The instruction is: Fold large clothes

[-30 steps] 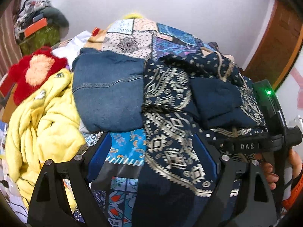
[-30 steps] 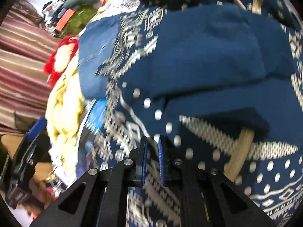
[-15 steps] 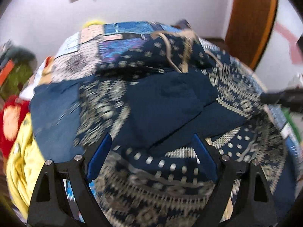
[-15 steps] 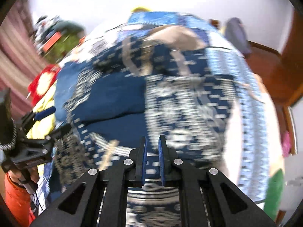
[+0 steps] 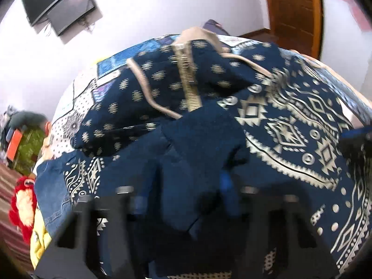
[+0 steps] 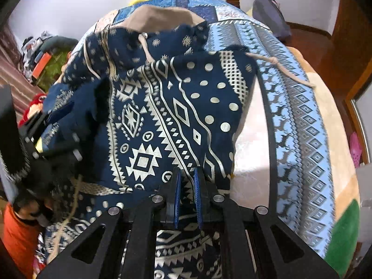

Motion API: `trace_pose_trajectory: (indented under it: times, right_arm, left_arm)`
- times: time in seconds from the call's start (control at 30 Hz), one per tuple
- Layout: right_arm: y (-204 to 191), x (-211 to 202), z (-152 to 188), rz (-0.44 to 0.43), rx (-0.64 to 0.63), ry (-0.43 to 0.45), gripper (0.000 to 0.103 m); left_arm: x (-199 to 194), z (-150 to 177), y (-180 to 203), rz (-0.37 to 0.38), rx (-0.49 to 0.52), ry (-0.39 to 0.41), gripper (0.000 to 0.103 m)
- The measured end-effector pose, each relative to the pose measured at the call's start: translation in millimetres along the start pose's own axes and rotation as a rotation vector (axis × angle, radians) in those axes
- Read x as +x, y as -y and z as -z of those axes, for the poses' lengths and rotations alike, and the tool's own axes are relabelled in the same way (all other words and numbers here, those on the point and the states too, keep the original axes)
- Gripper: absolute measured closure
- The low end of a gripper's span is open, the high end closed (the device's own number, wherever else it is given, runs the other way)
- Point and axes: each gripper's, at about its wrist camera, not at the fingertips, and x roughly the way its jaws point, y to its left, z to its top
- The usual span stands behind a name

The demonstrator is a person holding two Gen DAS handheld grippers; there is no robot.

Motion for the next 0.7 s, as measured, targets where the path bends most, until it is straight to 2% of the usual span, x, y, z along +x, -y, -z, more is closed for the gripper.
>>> trace_pose_trajectory:
  times: [0.03, 0.1, 0.27, 0.37, 0.43, 0.53, 0.6, 0.67, 0.7]
  right_arm:
    - [-2, 0, 1, 0.006, -0.021, 0.012, 0.096]
    - [-6, 0, 3, 0.023, -0.071, 0.025, 0.096]
    - [-20, -10, 8, 0.09, -0.142, 0.037, 0.096]
    - [-33, -33, 0, 0.146, -0.187, 0.127, 0.096]
    - [-41, -41, -7, 0.153, -0.202, 0.166, 0.096]
    - [-46, -35, -18, 0.161, -0.223, 0.169, 0.096]
    - [-49, -18, -23, 0.209, -0.237, 0.136, 0.096]
    - [-48, 3, -22, 0.274, -0.258, 0.079, 0.096]
    - [-47, 13, -21, 0.289, -0.269, 0.058, 0.096]
  left_arm:
    - [0, 0, -5, -0.008, -0.013, -0.001, 0.077]
    - [-4, 2, -28, -0.013, -0.081, 0.006, 0.08]
    - [-26, 21, -128, 0.032, -0.359, 0.017, 0.082]
    - [-32, 39, -174, 0.039, -0.468, 0.013, 0.082]
    - [-31, 54, -197, 0.047, -0.52, -0.007, 0.082]
    - [-22, 76, -212, 0.069, -0.574, -0.053, 0.082]
    - [-15, 89, -210, 0.088, -0.574, -0.086, 0.081]
    - [-7, 99, -204, 0.098, -0.551, -0.125, 0.076]
    - [-3, 104, -200, 0.089, -0.532, -0.144, 0.067]
